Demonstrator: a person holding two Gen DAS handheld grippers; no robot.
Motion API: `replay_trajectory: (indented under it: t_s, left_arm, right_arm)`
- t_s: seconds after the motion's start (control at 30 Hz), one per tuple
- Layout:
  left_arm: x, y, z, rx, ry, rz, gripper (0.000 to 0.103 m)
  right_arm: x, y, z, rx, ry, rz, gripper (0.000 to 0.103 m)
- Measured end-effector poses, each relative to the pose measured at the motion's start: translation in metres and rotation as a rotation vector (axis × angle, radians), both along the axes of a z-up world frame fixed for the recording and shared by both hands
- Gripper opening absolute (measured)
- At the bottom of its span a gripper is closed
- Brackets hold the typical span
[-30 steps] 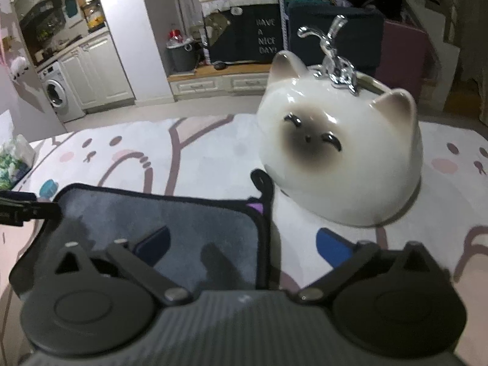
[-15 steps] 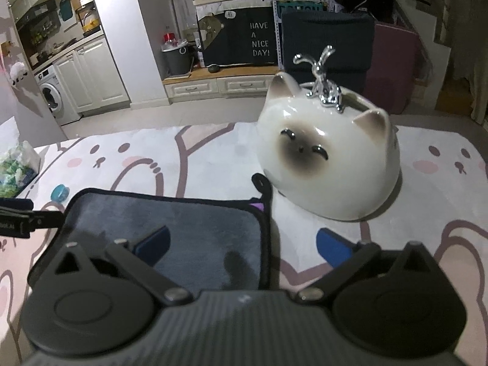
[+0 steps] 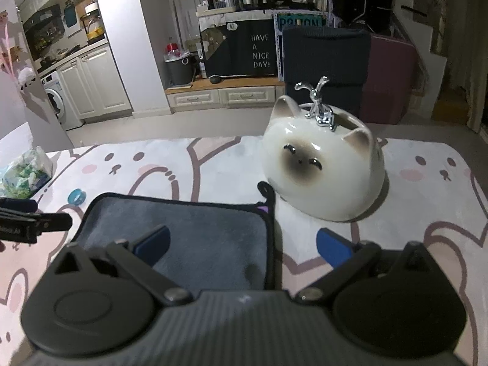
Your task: Fold towel
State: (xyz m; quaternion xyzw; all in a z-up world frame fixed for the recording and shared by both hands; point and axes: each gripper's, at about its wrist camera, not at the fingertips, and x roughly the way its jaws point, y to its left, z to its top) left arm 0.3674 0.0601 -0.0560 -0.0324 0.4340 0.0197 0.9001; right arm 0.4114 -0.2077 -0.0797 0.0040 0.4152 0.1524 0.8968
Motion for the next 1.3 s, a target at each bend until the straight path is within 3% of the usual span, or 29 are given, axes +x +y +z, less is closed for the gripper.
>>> replay_trajectory:
  t_s: [0.77, 1.3]
  left_arm:
    - [-0.119, -0.025, 0.064, 0.016, -0.102, -0.005, 0.103]
    - [-0.196, -0.040, 0.094, 0.006, -0.164, -0.018, 0.103]
  right_arm:
    - [-0.123, -0.011, 0.066, 0.018, -0.087, -0.006, 0.103]
    - [-0.199, -0.028, 0.089, 0.025, -0.144, -0.019, 0.103]
